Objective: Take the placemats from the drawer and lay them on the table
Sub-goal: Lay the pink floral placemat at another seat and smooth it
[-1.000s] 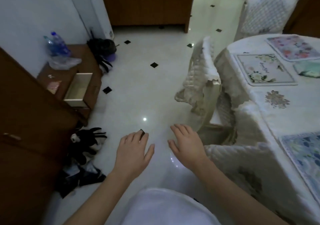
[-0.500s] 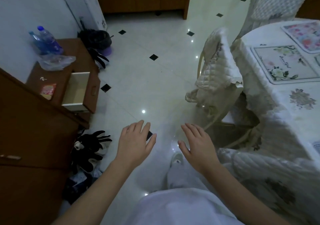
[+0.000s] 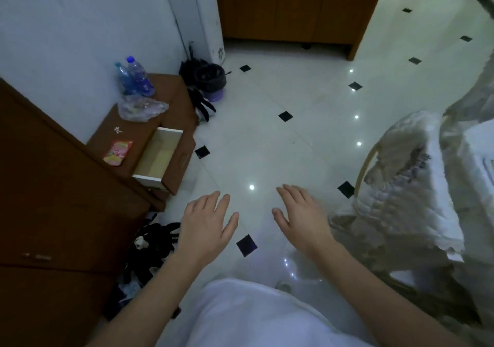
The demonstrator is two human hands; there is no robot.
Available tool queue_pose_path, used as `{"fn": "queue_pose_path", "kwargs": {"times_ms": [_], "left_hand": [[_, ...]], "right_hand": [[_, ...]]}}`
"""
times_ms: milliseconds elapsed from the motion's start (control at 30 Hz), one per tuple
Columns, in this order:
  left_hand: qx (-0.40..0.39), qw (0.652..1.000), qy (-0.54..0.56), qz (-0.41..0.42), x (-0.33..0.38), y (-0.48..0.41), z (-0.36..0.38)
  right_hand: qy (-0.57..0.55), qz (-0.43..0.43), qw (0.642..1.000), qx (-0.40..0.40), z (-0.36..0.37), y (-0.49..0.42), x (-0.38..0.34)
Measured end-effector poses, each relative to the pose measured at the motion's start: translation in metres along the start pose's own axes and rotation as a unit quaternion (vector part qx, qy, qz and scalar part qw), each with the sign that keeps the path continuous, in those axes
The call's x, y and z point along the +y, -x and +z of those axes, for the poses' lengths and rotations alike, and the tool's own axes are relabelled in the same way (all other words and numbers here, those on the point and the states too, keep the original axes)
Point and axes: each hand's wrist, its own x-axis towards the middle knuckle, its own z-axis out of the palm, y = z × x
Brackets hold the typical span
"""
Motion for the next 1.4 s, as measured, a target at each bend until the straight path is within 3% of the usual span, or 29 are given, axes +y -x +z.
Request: {"fn": "queue_pose_path", "kwargs": {"times_ms": [233, 467, 700, 900, 1100, 1400], "left_hand": [[0.008, 1.000, -0.004, -0.007, -0.044, -0.082, 0.017], [-0.021, 0.997, 0.017, 0.077, -0.072, -0.224, 0.043], [-0.019, 0.977, 0.022, 0.211, -0.025, -0.371, 0.062], [-0.029, 0.963, 0.018, 0.268, 0.030, -0.469, 0.088], [-0.022, 0.957, 0.008, 0.290, 0.057, -0.568, 0.096], [0.010, 0.968, 0.014, 0.250, 0.076, -0.700, 0.092]], "right_hand": [[-0.002, -0.013, 1.000, 0.007, 0.014, -0.111, 0.007], [0.007, 0.085, 0.995, 0.048, 0.009, -0.188, 0.043], [0.035, 0.229, 0.971, 0.055, -0.012, -0.225, 0.103], [0.032, 0.300, 0.952, 0.053, -0.018, -0.268, 0.171], [0.010, 0.295, 0.954, 0.055, -0.043, -0.359, 0.244], [0.006, 0.244, 0.967, 0.077, -0.104, -0.507, 0.316]]}}
